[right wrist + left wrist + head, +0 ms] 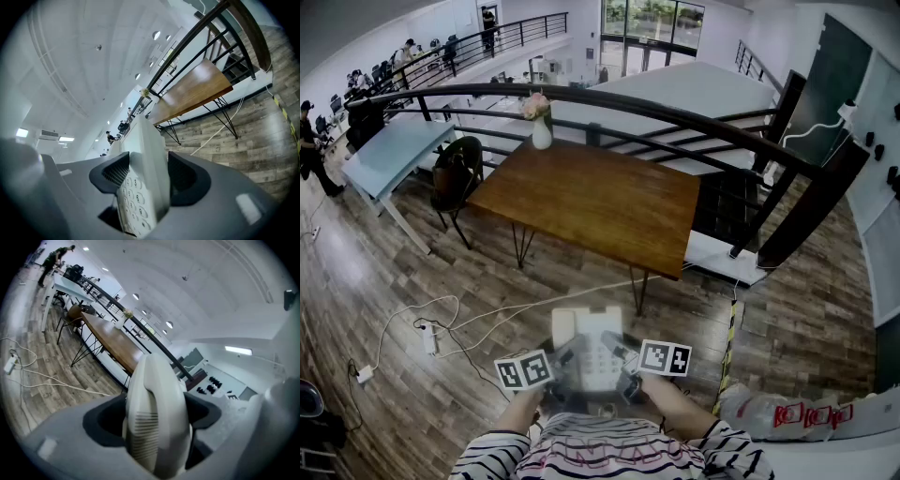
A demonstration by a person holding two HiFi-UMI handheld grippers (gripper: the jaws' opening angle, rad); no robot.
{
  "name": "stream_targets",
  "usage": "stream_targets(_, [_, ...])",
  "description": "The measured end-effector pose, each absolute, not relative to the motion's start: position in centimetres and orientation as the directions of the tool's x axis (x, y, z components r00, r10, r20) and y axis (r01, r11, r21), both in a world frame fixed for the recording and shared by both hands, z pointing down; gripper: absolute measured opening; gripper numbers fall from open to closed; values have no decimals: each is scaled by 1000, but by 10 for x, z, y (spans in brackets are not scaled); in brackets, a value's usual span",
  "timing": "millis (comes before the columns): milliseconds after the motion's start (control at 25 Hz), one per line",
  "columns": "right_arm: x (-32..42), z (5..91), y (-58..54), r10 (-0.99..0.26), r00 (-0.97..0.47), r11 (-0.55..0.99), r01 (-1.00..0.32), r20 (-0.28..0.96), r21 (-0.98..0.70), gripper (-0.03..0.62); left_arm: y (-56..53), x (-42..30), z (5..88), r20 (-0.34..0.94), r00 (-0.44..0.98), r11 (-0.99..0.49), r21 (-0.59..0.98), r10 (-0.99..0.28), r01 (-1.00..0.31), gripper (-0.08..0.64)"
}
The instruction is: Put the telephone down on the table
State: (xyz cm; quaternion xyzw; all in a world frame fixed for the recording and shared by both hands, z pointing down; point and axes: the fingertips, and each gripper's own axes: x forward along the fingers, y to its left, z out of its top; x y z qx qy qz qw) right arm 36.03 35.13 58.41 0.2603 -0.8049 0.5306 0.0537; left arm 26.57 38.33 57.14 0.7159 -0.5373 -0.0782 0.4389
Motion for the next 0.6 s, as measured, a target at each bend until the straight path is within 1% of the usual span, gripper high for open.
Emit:
stream_targets(400, [365,583,354,-345,-876,333,-450,338,-828,258,390,273,570,346,377,-29,702,-859,-712,379])
stream_targets(600, [351,579,345,-346,-878,341,-445,330,-828,259,381,259,566,335,372,-36,699,-866,-714,379])
